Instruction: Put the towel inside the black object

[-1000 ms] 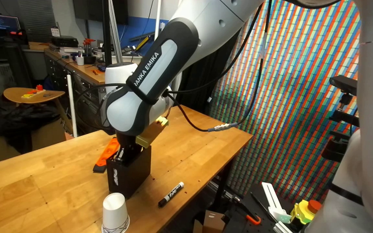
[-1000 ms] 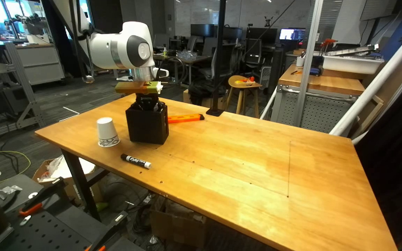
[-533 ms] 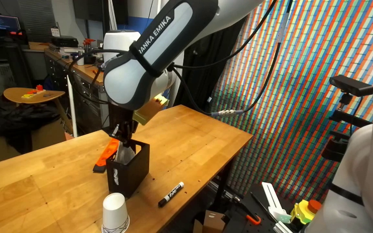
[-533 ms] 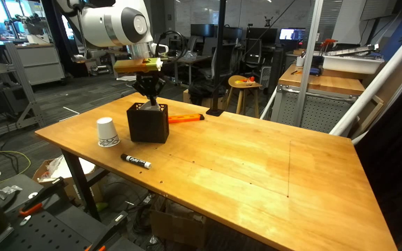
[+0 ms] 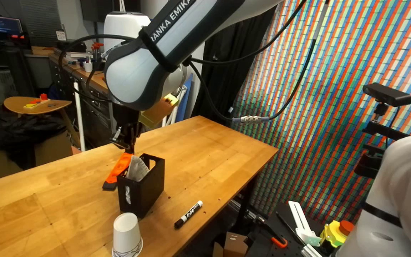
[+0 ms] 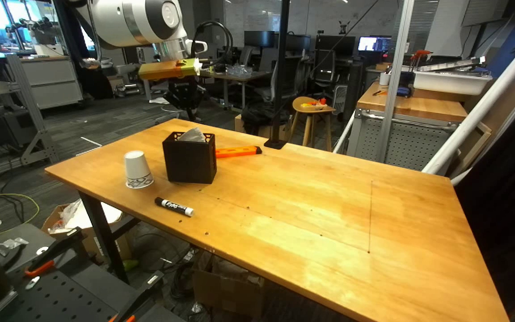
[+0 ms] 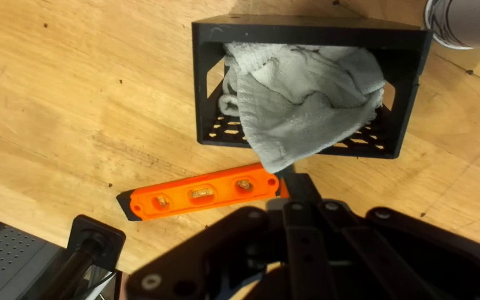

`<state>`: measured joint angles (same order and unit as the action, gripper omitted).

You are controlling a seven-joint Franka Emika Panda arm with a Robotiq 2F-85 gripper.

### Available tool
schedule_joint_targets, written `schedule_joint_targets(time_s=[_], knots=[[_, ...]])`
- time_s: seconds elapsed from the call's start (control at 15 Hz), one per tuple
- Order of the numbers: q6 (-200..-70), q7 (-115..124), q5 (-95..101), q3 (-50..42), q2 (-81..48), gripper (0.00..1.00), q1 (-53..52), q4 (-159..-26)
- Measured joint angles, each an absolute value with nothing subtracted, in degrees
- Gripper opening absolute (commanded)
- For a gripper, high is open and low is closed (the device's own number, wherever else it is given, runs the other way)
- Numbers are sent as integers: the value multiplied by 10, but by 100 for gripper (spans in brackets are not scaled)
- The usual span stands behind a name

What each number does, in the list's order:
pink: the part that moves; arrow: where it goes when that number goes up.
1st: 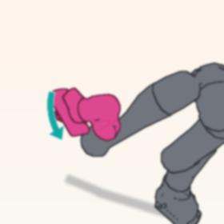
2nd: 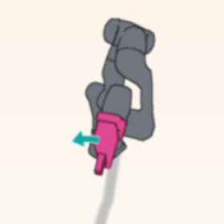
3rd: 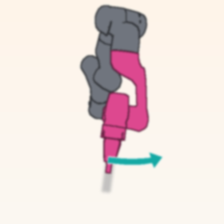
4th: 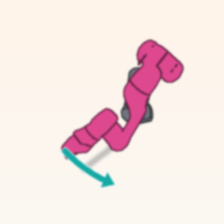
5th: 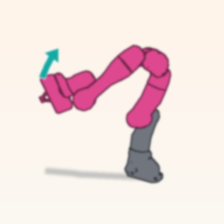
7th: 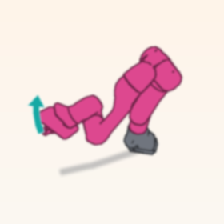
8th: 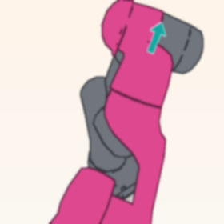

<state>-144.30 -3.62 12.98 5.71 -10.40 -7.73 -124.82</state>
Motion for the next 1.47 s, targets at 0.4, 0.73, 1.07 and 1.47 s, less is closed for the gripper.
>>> schedule_joint_targets(time_s=[0.4,0.73,1.07,1.47], knots=[[-1447,-40,130,67,-127,0,-85,-1231],[-1467,-50,130,66,-158,1,-82,-1217],[-1479,-58,129,60,-173,1,-71,-1217],[-1479,-60,129,50,-172,1,-66,-1215]])
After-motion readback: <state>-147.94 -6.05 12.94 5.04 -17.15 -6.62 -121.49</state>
